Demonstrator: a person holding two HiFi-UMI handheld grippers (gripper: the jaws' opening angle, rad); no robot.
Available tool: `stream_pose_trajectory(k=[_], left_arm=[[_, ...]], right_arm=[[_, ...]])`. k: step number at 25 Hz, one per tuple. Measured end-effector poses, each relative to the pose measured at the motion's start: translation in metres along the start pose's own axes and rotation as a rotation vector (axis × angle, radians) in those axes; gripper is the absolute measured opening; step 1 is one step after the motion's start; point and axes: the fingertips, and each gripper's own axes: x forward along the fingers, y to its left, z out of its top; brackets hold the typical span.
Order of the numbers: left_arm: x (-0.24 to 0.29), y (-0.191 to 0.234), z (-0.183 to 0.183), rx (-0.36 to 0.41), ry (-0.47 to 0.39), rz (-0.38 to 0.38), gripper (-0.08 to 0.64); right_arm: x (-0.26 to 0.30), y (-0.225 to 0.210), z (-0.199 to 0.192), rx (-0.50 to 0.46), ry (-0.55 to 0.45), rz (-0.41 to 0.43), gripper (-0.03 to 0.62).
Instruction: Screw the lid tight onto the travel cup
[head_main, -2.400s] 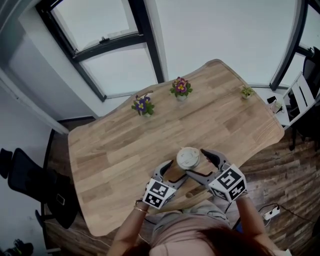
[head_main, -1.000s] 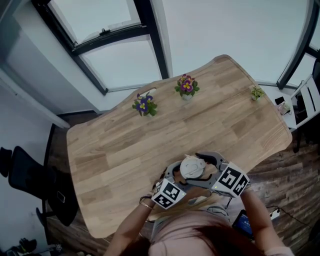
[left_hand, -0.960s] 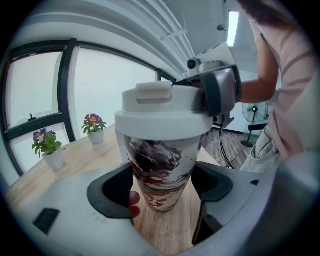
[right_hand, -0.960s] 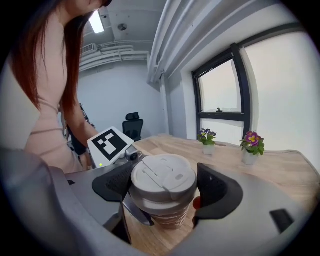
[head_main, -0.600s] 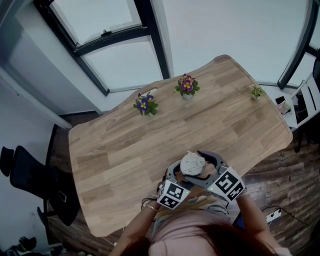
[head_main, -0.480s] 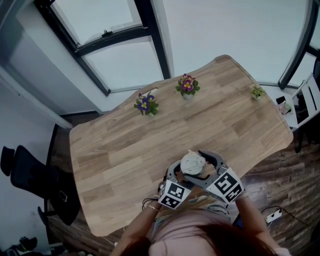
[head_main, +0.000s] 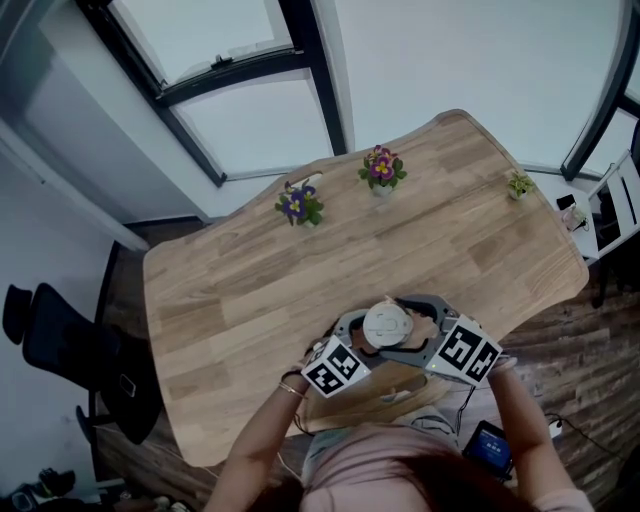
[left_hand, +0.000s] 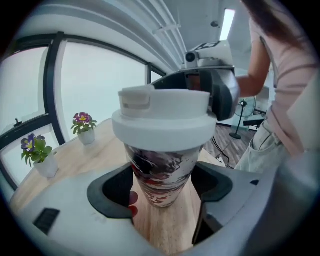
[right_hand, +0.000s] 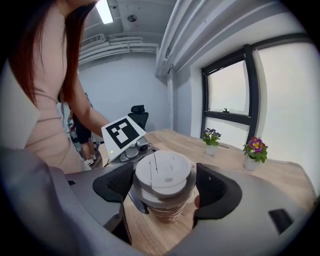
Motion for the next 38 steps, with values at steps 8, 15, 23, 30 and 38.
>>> stream_pose_trajectory(k=[8, 15, 23, 30, 38], left_arm=[[-0.001, 0.003, 0.003, -0.009, -0.015, 0.022, 0.351], [0.001, 0.004, 0.002, -0.032, -0.039, 0.051, 0.353], [-0.002, 0.002, 0.001, 0.043, -0.007, -0.079, 0.351], [-0.001, 0.0, 0.001, 0.061, 0.001, -0.1, 0.351], [0.004, 0.002, 0.006, -0.055, -0.069, 0.062, 0.353]], right_arm=[[-0.002, -0.005, 0.0, 0.105, -0.089, -0.178, 0.373], [-0.003, -0.008, -0.005, 0.229, -0.133, -0.419, 0.373], [-0.008, 0.002, -0.015, 0.125, 0.046, -0.279, 0.374], [-0.004, -0.001, -0.017, 0.138, 0.046, -0.266, 0.371], [-0.011, -0.004, -0.02, 0.286, -0.087, -0.626, 0.365]])
